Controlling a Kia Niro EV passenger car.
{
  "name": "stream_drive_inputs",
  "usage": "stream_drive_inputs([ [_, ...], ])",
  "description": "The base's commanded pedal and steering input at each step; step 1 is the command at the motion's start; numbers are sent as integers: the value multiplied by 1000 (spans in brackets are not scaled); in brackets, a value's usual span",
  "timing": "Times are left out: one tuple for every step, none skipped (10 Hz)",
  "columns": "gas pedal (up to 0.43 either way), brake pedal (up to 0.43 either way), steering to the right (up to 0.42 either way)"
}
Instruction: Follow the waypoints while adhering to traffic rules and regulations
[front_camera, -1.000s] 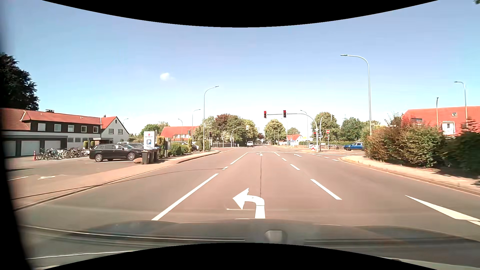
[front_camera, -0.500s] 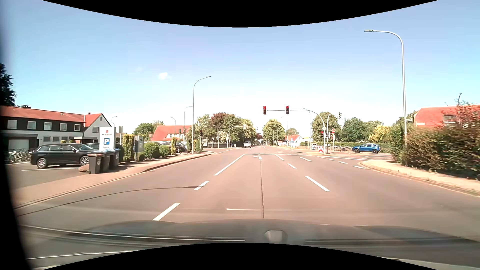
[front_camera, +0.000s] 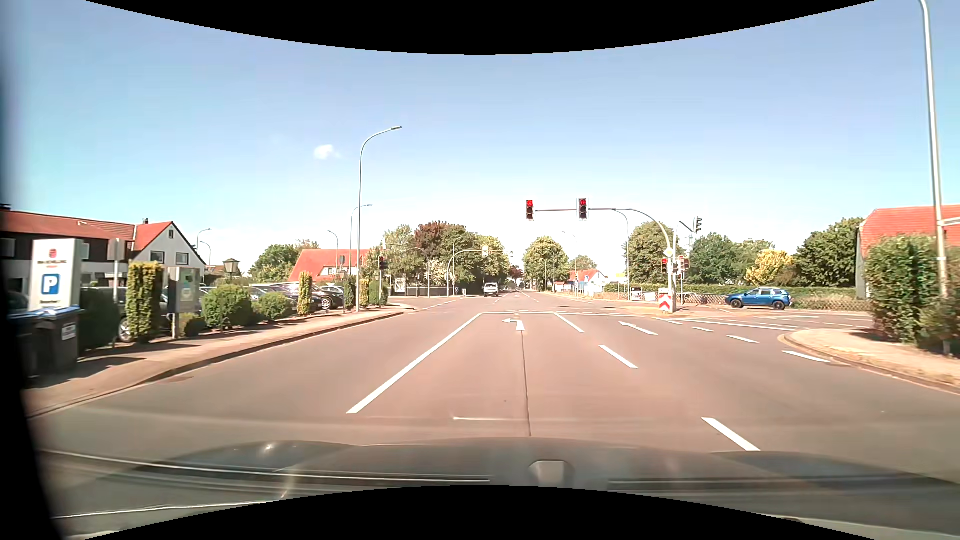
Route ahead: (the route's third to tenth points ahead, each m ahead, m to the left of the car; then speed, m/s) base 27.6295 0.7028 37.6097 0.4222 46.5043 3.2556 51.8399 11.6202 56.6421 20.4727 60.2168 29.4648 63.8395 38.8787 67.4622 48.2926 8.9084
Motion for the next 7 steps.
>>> stream_drive_inputs([
  [0, 152, 10],
  [0, 165, 10],
  [0, 183, 10],
  [0, 195, 10],
  [0, 213, 9],
  [0, 226, 9],
  [0, 244, 8],
])
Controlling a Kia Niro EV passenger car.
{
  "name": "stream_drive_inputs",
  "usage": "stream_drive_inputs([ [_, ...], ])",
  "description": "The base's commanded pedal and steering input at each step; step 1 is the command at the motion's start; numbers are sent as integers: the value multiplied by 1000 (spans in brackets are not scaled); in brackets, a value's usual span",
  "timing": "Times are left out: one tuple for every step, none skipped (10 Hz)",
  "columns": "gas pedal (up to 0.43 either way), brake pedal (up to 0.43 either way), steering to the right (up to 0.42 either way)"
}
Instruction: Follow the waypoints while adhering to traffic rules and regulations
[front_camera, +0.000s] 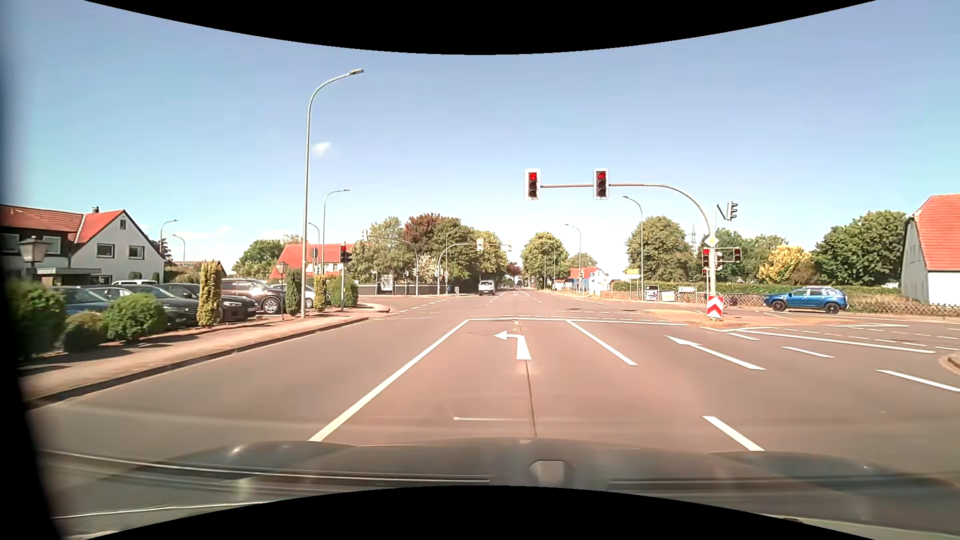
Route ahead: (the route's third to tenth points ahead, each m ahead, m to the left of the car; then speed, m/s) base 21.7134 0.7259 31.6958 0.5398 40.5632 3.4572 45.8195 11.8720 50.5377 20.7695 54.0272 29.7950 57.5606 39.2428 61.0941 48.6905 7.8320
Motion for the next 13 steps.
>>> stream_drive_inputs([
  [0, 244, 7],
  [0, 250, 7],
  [0, 250, 6],
  [0, 250, 7],
  [0, 250, 6],
  [0, 250, 6],
  [0, 250, 6],
  [0, 250, 6],
  [0, 250, 6],
  [0, 256, 6],
  [0, 262, 6],
  [0, 256, 6],
  [0, 262, 6],
])
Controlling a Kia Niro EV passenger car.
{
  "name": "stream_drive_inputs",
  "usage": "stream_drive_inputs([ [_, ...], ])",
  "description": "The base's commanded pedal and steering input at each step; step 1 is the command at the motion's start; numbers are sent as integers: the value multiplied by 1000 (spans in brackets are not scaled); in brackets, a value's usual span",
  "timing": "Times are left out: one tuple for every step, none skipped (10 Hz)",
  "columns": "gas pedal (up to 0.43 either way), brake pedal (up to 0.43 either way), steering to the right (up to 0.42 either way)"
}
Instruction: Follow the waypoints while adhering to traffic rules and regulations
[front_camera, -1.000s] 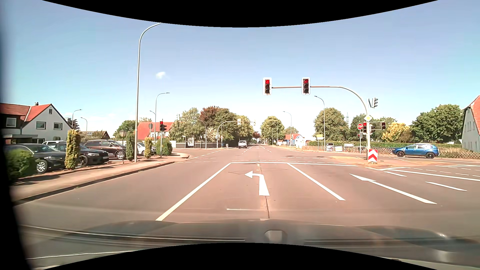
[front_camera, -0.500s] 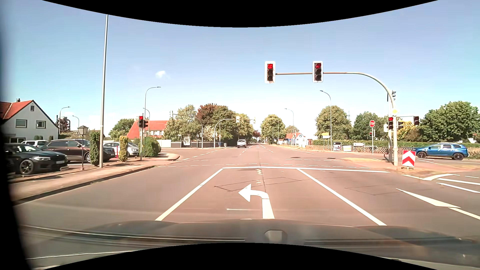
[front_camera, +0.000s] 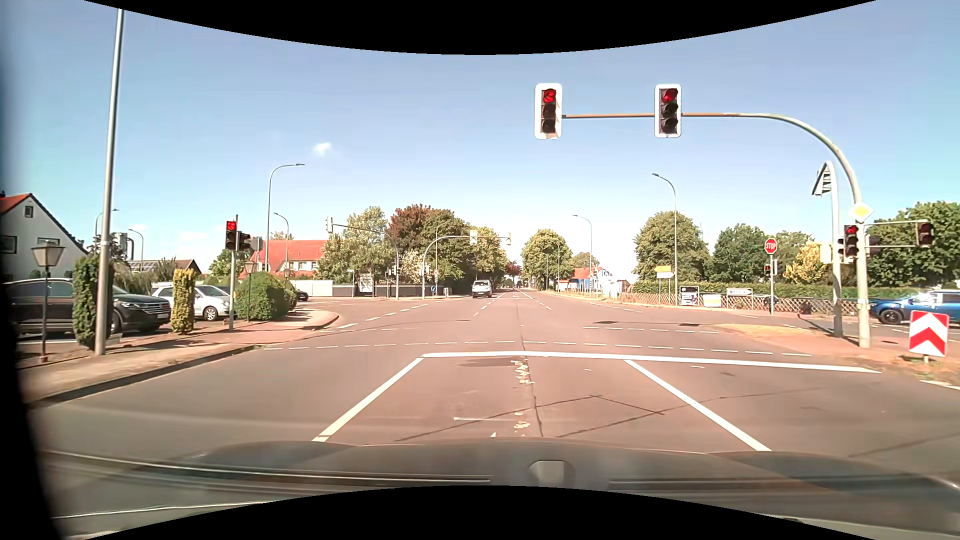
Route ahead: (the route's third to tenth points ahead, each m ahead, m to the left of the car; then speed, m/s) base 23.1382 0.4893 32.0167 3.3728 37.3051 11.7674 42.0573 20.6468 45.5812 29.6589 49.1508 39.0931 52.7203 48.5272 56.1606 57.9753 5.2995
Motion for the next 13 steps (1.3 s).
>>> stream_drive_inputs([
  [0, 268, 6],
  [0, 268, 6],
  [0, 274, 6],
  [0, 274, 6],
  [0, 280, 6],
  [0, 287, 6],
  [0, 293, 6],
  [0, 293, 9],
  [0, 305, 11],
  [0, 305, 11],
  [0, 311, 11],
  [0, 317, 11],
  [0, 317, 10],
])
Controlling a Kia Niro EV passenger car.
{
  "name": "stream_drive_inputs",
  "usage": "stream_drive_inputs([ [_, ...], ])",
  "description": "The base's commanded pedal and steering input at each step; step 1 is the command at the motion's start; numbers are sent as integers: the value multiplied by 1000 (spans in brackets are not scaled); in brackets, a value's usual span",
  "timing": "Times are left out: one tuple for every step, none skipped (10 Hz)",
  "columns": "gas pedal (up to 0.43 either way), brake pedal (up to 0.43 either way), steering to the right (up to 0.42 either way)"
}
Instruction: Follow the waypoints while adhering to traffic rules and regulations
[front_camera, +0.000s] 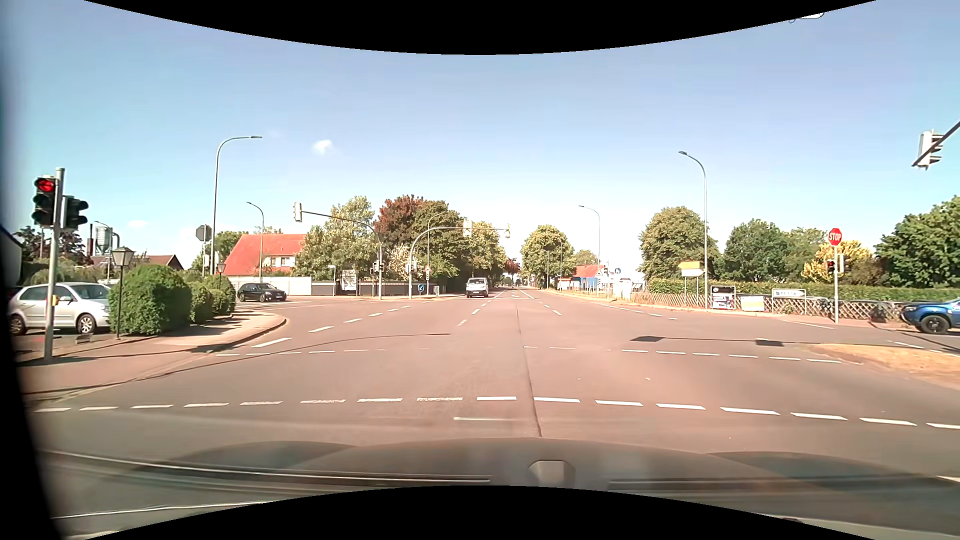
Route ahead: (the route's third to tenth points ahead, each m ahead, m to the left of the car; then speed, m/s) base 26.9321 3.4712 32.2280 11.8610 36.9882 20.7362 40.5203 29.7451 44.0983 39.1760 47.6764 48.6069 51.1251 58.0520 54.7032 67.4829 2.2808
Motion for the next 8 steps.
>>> stream_drive_inputs([
  [0, 317, 10],
  [0, 317, 10],
  [0, 317, 10],
  [0, 317, 10],
  [0, 305, 10],
  [0, 305, 10],
  [0, 293, 10],
  [0, 256, 10],
])
